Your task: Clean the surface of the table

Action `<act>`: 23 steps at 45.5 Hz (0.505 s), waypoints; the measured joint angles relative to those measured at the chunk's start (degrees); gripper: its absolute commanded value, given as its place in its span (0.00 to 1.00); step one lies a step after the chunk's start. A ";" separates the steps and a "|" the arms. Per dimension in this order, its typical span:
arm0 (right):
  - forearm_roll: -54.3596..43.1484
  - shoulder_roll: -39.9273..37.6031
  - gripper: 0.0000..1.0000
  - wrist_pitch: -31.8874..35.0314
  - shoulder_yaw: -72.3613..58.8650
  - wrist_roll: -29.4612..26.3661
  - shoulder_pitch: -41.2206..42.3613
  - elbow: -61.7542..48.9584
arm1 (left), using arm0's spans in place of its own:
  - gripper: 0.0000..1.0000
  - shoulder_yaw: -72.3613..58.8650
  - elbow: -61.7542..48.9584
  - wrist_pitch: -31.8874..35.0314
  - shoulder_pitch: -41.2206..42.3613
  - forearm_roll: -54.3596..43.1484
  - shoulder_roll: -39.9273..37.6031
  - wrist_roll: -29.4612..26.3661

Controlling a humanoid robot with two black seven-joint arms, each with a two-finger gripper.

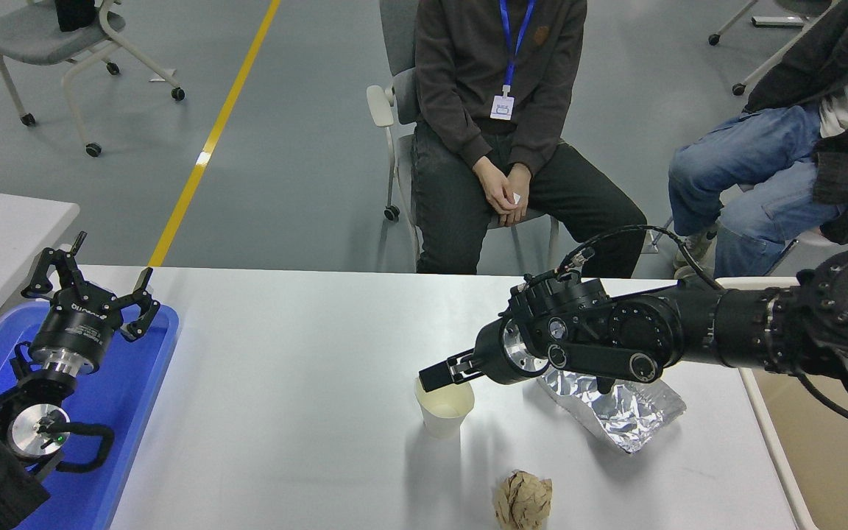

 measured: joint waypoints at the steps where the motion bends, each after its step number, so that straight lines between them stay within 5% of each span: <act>1: -0.14 0.20 0.99 -0.03 -0.30 0.02 -0.01 -0.25 | 1.00 0.00 0.00 0.00 0.00 0.00 0.00 0.00; 23: -3.27 2.12 0.96 -0.07 -3.02 0.43 -0.95 -3.25 | 1.00 0.00 0.00 0.00 0.00 0.00 0.00 0.00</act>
